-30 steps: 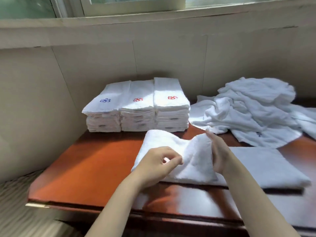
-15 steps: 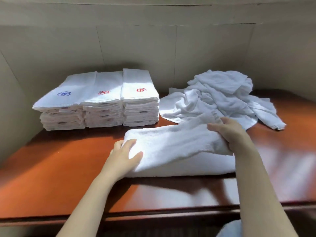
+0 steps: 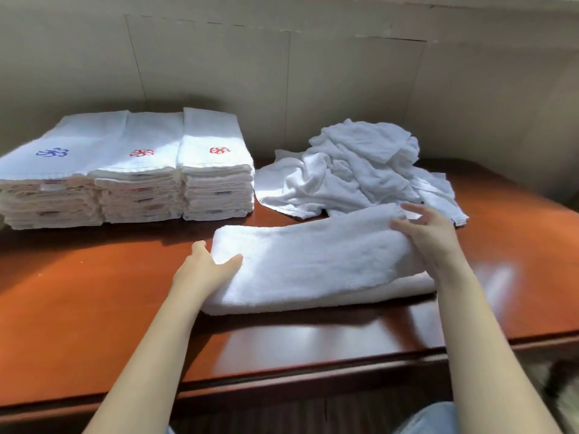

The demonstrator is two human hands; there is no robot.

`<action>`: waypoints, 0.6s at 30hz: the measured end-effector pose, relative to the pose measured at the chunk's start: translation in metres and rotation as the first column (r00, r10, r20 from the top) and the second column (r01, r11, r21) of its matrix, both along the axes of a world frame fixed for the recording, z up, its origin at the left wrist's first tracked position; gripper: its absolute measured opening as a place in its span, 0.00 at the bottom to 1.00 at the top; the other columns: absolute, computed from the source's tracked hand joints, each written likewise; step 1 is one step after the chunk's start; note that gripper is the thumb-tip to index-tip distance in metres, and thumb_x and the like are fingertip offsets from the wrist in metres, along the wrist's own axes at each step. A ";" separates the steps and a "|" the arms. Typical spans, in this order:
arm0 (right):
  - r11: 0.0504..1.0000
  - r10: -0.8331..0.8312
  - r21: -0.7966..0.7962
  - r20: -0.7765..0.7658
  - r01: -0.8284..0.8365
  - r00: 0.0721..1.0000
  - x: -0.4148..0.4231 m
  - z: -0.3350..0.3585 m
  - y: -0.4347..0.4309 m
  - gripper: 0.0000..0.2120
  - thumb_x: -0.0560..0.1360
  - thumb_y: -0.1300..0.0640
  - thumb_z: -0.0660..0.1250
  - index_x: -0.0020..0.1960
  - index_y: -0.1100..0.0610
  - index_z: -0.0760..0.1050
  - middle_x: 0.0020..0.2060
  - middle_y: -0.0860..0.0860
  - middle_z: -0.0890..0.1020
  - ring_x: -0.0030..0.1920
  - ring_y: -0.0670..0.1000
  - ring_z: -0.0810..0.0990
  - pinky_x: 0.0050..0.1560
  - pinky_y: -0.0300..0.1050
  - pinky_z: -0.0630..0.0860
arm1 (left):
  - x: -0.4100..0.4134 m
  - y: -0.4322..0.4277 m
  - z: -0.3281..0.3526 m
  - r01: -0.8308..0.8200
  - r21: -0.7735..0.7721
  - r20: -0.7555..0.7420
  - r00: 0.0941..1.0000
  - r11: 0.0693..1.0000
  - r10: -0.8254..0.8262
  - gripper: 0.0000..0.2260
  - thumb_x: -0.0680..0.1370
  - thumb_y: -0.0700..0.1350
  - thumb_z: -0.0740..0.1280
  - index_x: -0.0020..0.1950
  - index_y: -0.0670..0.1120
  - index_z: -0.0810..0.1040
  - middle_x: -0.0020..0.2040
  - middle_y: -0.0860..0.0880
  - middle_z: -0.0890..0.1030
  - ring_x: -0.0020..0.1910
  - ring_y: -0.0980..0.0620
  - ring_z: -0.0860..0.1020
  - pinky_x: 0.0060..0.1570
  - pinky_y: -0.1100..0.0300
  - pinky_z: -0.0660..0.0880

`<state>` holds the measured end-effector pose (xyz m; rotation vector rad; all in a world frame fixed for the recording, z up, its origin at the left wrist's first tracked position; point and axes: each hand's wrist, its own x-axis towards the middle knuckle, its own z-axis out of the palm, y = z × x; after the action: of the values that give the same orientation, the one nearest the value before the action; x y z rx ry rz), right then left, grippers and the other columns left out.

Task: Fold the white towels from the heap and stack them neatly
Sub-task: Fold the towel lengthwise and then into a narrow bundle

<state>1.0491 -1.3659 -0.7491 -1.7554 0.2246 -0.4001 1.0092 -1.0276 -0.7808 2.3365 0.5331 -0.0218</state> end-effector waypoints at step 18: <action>0.983 0.085 0.170 -0.103 -0.067 0.991 0.000 -0.009 -0.033 0.21 0.71 0.71 0.68 0.58 0.53 0.76 0.41 0.47 0.78 0.29 0.40 0.81 0.26 0.31 0.74 | -0.008 0.002 -0.010 0.325 -0.394 0.198 0.943 0.860 -0.266 0.41 0.72 0.44 0.74 0.77 0.60 0.53 0.74 0.59 0.61 0.70 0.56 0.65 0.68 0.58 0.62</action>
<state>1.0493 -1.3987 -0.7586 -1.6179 0.2611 -0.2233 1.0016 -1.0253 -0.7908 1.9509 0.0779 -0.1098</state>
